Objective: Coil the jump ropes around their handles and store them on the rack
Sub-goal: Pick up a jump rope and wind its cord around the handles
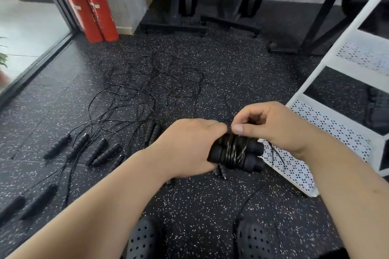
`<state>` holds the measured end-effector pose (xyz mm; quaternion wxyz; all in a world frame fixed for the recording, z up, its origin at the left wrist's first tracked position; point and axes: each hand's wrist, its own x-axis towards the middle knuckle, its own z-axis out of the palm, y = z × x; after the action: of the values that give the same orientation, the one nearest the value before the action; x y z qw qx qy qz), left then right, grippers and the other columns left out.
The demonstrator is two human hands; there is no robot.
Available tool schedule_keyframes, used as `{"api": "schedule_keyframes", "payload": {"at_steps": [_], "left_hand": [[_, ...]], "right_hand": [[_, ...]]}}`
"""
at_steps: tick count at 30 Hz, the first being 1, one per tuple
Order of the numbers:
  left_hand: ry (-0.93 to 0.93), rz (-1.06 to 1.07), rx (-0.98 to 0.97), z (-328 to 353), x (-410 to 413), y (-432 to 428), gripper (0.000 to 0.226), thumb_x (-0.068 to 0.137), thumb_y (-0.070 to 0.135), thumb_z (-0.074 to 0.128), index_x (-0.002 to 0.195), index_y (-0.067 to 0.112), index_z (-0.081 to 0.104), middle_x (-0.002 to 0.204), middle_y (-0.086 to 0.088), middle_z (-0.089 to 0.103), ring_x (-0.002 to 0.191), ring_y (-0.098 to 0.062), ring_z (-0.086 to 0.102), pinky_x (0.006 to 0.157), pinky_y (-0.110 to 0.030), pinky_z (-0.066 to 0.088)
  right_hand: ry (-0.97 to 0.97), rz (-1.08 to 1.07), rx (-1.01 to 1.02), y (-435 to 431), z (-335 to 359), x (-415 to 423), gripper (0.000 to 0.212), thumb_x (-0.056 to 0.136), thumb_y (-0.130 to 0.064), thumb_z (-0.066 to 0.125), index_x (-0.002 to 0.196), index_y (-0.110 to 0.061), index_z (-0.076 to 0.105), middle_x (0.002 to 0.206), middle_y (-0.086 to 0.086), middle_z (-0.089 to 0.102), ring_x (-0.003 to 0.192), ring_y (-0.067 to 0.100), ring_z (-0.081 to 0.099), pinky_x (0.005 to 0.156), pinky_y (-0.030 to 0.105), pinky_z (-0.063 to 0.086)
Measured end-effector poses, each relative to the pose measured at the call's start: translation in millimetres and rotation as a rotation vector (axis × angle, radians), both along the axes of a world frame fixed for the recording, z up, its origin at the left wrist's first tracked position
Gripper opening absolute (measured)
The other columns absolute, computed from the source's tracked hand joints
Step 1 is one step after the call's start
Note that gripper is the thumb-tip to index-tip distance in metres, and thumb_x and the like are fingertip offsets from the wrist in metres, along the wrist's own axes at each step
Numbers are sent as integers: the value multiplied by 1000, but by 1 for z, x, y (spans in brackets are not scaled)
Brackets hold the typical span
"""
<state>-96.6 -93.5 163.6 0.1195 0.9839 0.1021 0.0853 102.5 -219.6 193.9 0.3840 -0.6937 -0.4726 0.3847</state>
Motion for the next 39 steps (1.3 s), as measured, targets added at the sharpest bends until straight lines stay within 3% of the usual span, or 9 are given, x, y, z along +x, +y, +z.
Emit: {"api": "schedule_keyframes", "payload": {"at_steps": [5,10,13,18,23,26,28,34,39], "left_hand": [[-54,128,-365,13,-3,-2,47,79,36,78,115,37,48,88,14,63,80,-6,59,72,-28,49],[-11,189,-690,14,-7,8,64,87,20,74,131,35,31,106,7,66,83,-21,68,76,-45,58],[-45,264,-690,7,-10,19,59,93,27,74,132,35,29,113,6,71,93,-21,73,86,-53,59],[-134,491,-549,-1,-15,40,56,92,38,80,127,34,36,102,13,68,87,-8,68,85,-42,58],[-71,539,-319,-4,-18,46,60,83,40,85,123,35,41,101,13,66,87,-18,66,81,-43,57],[-12,444,-243,-5,-16,43,61,79,36,86,123,36,44,104,13,64,90,-20,64,82,-44,57],[60,344,-227,-4,-15,39,62,77,35,87,123,36,44,100,15,60,92,-18,61,83,-43,56],[166,76,-86,-1,-7,15,53,81,39,81,117,30,43,87,14,44,90,-13,47,85,-41,51],[96,18,-285,11,-9,4,55,82,40,84,120,40,45,98,12,59,91,-3,51,80,-28,46]], "right_hand": [[353,-92,-26,4,-9,-7,12,98,-23,75,88,-15,76,84,2,71,73,11,64,70,25,52],[202,-250,-70,14,-33,-25,40,107,-7,48,75,-15,70,67,8,61,68,24,47,72,40,44],[49,-207,-85,17,-40,-37,44,113,-27,51,76,-28,75,62,4,62,59,24,52,67,45,49],[-310,-10,-147,14,-34,-57,23,112,-37,50,101,-30,70,65,-4,67,49,7,58,59,34,53],[-748,-18,-66,5,-9,-63,20,109,-45,53,101,-34,68,67,-14,63,56,3,57,52,25,36],[-880,-26,34,4,1,-56,19,103,-49,58,103,-38,74,77,-20,67,70,2,60,63,32,49],[-874,-26,90,5,6,-48,17,97,-53,64,103,-42,76,84,-22,70,78,1,63,72,38,56],[-615,8,45,5,7,-32,18,75,-51,91,86,-45,77,70,-16,71,70,4,66,70,34,56],[-278,-6,34,2,9,-7,28,66,-45,97,87,-32,81,87,-7,79,79,17,72,82,40,61]]}}
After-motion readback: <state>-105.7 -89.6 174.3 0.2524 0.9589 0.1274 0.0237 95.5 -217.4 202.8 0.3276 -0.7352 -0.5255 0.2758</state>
